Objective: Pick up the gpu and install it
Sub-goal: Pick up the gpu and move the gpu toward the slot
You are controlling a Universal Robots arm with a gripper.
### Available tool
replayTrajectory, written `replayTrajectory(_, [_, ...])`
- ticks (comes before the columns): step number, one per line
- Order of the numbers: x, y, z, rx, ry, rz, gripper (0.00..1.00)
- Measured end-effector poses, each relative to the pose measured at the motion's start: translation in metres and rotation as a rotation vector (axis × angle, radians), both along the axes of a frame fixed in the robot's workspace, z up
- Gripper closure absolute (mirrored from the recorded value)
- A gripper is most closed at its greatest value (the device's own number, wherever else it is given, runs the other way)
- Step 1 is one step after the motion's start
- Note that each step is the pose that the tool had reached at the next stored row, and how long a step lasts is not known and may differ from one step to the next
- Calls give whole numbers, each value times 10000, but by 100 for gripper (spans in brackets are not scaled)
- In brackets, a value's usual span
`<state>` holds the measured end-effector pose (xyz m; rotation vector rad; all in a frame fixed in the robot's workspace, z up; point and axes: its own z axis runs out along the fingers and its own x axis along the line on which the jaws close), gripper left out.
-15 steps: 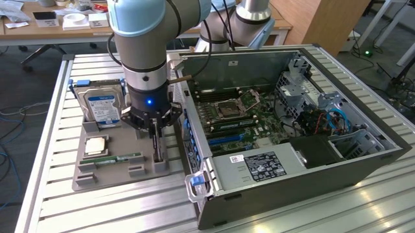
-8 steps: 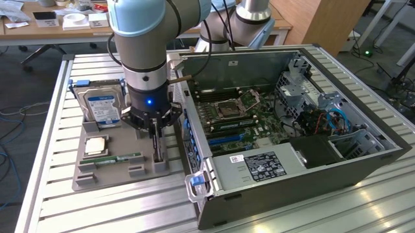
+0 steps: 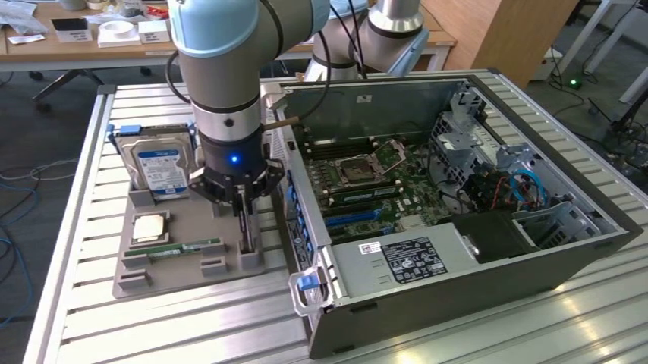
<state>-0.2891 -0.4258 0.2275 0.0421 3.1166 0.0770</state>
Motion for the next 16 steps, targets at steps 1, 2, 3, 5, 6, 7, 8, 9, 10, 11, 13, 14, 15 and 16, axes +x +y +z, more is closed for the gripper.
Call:
replayTrajectory(1, [0,0,0,1,1,15,74])
replayTrajectory(2, [0,0,0,1,2,16,74])
replayTrajectory(3, [0,0,0,1,1,17,74])
replayTrajectory(5, [0,0,0,1,2,17,74])
replayTrajectory(6, [0,0,-1,2,1,16,74])
replayTrajectory(7, [0,0,0,2,0,16,74])
replayTrajectory(8, [0,1,2,5,-2,16,74])
replayTrajectory(9, [0,1,7,5,-2,16,74])
replayTrajectory(10, [0,0,18,3,1,16,74])
replayTrajectory(11, [0,0,29,2,1,16,74])
replayTrajectory(13, [0,0,55,2,1,16,74])
replayTrajectory(14, [-1,0,72,1,2,16,74])
replayTrajectory(15, [-1,0,89,1,1,16,74])
replayTrajectory(16, [0,0,109,2,0,16,74])
